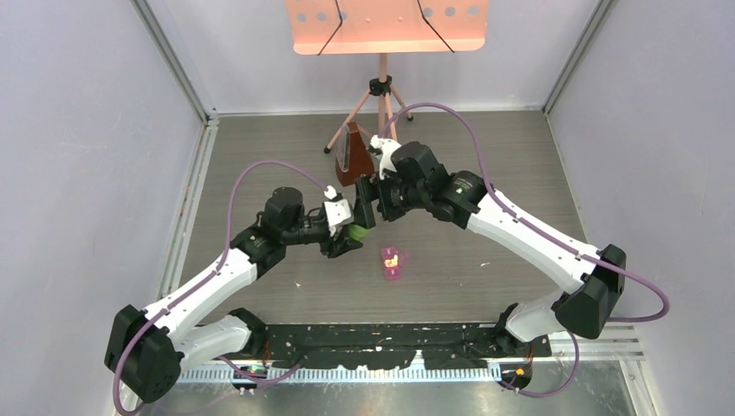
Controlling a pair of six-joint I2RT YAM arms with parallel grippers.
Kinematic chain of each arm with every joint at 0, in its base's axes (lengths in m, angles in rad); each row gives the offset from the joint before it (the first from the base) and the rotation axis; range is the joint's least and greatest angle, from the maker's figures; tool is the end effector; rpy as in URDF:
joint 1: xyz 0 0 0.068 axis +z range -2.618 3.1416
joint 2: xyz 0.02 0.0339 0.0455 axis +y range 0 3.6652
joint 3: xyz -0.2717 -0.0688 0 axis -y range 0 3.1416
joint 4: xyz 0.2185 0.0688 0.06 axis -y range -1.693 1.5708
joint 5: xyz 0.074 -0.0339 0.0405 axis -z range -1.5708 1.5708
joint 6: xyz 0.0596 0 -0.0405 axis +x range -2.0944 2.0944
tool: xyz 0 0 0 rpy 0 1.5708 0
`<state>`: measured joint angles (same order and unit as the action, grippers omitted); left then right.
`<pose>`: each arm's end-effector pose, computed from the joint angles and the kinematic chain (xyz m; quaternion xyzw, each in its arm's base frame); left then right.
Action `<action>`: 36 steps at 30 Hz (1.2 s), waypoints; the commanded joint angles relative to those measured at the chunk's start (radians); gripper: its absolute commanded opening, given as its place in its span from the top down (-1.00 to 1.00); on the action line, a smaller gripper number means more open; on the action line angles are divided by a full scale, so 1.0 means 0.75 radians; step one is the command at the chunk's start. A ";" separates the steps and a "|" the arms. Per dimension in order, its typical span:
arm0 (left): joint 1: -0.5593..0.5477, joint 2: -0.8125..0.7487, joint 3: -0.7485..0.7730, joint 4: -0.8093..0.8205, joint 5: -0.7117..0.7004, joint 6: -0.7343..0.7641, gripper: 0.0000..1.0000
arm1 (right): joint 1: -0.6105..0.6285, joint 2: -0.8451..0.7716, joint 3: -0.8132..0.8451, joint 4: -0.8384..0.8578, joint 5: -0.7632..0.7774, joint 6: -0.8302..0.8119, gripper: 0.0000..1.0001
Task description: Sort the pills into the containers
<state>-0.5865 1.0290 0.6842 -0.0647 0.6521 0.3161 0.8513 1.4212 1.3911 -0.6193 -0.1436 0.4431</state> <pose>0.1608 -0.1503 0.2806 0.5036 0.6361 -0.3354 0.4788 0.1950 0.2355 0.3551 -0.2123 0.8684 0.3186 0.3150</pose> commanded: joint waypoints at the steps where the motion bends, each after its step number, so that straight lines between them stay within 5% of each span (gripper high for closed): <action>1: 0.001 -0.038 0.037 0.027 0.110 0.028 1.00 | -0.001 -0.025 0.076 -0.074 -0.140 -0.350 -0.73; 12: 0.003 -0.044 0.049 0.018 0.217 0.028 1.00 | 0.000 0.001 0.109 -0.153 -0.424 -0.579 -0.61; 17: 0.003 -0.037 0.051 0.025 0.208 0.021 1.00 | 0.000 0.008 0.095 -0.135 -0.329 -0.507 -0.04; 21: 0.004 -0.019 0.067 0.025 0.161 0.010 1.00 | 0.028 -0.019 0.024 0.033 -0.243 -0.244 0.42; 26: 0.003 0.021 0.067 0.067 0.087 -0.004 1.00 | 0.085 -0.035 -0.022 0.022 0.148 0.113 0.56; 33: 0.003 0.041 0.054 0.156 0.031 -0.071 1.00 | 0.086 -0.040 -0.054 0.008 0.342 0.406 0.58; 36: 0.003 0.023 0.043 0.156 0.026 -0.072 1.00 | 0.086 -0.037 -0.020 0.019 0.322 0.377 0.05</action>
<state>-0.5800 1.0805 0.6861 -0.0643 0.6941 0.2752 0.9260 1.4136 1.3533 -0.6449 -0.0307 0.6029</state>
